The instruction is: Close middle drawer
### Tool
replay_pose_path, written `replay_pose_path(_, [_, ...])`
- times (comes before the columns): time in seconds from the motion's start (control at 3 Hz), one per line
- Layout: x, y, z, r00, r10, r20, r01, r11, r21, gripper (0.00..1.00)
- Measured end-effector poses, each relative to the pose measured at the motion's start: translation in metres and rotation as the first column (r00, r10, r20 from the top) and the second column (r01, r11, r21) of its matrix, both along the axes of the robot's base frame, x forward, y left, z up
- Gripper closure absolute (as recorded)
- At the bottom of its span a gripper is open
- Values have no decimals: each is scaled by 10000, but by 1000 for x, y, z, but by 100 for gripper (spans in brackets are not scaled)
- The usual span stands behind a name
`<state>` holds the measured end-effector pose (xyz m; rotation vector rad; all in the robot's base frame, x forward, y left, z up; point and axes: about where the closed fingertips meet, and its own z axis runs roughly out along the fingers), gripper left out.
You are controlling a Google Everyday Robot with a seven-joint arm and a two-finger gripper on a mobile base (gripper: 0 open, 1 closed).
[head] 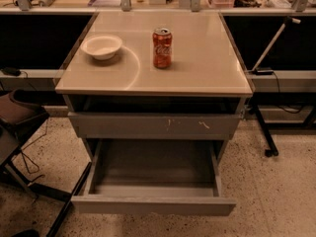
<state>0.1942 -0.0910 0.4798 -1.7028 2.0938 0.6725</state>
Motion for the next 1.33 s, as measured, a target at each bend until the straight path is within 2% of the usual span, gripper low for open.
replay_pose_path(0.33, [27,11,-61,9979,-483,-442,482,9988,-23,0])
replay_pose_path(0.67, [78,29,-117,9928,-1092,-482,1092,9940,-40,0])
replay_pose_path(1.0, [129,44,-152,9846,-1685,-458,1682,9857,-105,0])
replay_pose_path(1.33, [159,49,-159,9797,-1991,-235,1986,9798,-232,0])
